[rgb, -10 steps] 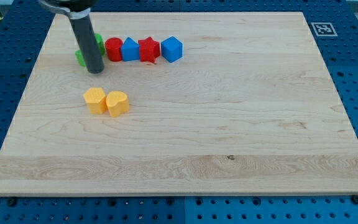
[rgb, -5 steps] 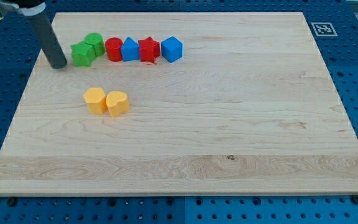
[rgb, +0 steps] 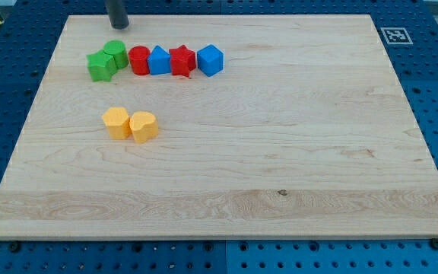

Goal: Move green star a bit left and down

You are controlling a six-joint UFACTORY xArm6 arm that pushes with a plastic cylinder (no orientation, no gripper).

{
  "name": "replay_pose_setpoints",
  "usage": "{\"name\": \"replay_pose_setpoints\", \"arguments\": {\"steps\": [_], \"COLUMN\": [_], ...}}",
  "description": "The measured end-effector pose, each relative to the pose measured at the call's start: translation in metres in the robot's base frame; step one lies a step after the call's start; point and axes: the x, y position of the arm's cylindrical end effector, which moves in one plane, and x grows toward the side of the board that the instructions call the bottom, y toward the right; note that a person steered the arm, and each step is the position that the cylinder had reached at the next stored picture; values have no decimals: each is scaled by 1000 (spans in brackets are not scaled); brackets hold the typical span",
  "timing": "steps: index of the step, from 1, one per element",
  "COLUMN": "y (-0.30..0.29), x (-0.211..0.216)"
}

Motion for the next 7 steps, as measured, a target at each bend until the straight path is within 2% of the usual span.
{"name": "replay_pose_setpoints", "arguments": {"steps": [1,2,5,6,7], "y": [-6,-20,-28,-28,-26], "x": [3,30,179,202,193]}}
